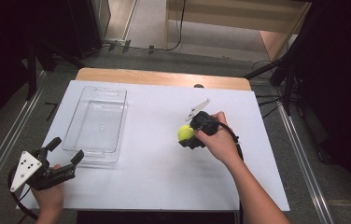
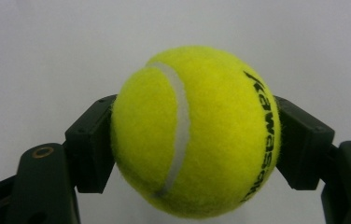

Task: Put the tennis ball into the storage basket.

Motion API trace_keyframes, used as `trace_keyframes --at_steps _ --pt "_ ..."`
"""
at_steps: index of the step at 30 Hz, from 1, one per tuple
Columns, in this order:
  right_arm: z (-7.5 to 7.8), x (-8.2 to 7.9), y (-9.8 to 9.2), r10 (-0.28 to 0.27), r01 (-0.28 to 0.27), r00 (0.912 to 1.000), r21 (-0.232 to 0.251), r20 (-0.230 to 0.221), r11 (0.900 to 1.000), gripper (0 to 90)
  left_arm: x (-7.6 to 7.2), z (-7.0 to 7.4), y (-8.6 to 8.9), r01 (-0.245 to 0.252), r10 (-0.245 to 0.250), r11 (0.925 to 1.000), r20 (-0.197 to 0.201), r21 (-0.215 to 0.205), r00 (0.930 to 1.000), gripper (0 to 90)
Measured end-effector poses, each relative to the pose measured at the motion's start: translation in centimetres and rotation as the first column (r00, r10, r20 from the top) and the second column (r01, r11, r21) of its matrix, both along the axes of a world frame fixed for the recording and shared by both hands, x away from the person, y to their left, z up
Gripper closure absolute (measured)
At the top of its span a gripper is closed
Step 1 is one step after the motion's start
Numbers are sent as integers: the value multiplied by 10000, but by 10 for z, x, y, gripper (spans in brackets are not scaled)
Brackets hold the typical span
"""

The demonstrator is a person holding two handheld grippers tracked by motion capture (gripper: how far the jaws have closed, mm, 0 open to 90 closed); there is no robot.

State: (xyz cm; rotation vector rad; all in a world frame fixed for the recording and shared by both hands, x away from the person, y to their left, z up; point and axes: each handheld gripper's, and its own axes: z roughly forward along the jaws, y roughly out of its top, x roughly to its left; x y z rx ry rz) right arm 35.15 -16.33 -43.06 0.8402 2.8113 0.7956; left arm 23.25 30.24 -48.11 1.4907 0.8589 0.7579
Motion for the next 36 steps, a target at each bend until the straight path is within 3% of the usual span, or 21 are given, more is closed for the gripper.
trace_keyframes --at_steps 36 --pt "17 9 35 716 -717 9974 133 98 9973 239 1 0 0 27 -27 10000 -2 -57 10000 111"
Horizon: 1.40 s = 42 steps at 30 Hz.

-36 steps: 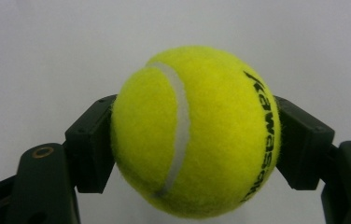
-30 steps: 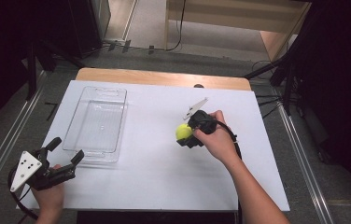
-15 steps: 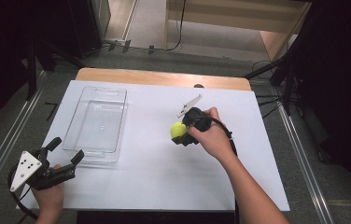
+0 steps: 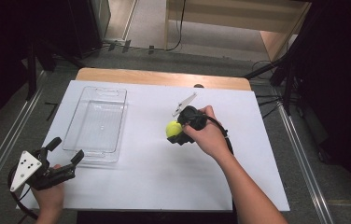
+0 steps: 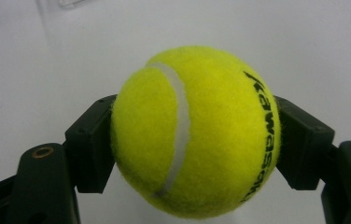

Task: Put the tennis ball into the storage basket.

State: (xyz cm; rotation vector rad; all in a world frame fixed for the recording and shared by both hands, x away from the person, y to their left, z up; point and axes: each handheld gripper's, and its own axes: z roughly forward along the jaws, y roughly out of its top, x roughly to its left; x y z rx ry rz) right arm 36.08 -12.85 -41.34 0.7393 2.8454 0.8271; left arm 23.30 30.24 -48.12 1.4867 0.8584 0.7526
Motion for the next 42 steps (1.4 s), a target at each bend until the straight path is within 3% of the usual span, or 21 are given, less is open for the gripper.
trace_keyframes --at_steps 42 --pt "12 7 45 654 -654 9979 -21 27 9979 239 0 0 1 17 -17 10000 2 11 10000 110"
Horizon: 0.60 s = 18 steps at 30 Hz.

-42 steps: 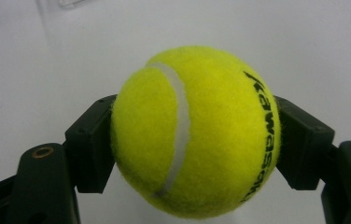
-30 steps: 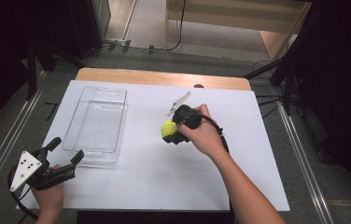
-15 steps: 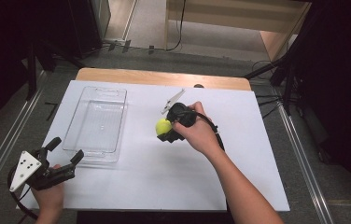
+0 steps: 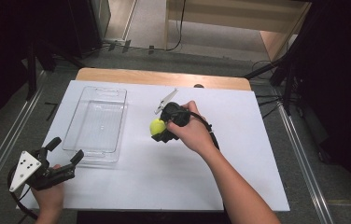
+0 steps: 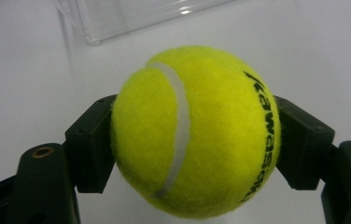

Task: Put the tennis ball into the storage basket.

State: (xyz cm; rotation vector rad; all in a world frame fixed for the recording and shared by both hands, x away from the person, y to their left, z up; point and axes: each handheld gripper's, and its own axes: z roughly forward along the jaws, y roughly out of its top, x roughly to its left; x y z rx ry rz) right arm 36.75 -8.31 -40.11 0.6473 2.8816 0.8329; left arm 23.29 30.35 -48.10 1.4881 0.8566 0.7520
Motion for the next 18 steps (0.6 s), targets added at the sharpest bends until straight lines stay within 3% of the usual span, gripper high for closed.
trace_keyframes --at_steps 18 --pt "6 1 24 412 -412 9991 -7 41 9991 239 0 0 0 19 -19 10000 -3 -13 10000 111"
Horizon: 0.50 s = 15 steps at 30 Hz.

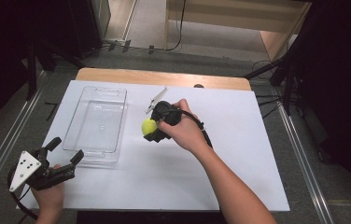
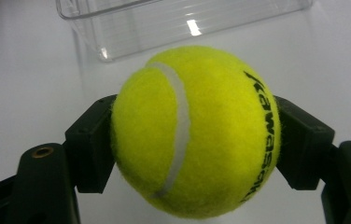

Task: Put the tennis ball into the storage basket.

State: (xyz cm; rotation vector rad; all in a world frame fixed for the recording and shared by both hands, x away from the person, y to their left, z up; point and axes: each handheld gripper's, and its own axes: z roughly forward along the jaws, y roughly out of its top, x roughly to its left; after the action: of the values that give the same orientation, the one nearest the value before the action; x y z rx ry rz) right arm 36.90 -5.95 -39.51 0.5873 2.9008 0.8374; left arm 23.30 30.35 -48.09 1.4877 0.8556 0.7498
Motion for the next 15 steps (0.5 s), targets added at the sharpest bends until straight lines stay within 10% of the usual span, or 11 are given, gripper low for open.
trace_keyframes --at_steps 15 --pt "6 2 21 420 -422 9991 137 109 9990 239 0 0 0 1 -1 10000 13 -24 10000 111"
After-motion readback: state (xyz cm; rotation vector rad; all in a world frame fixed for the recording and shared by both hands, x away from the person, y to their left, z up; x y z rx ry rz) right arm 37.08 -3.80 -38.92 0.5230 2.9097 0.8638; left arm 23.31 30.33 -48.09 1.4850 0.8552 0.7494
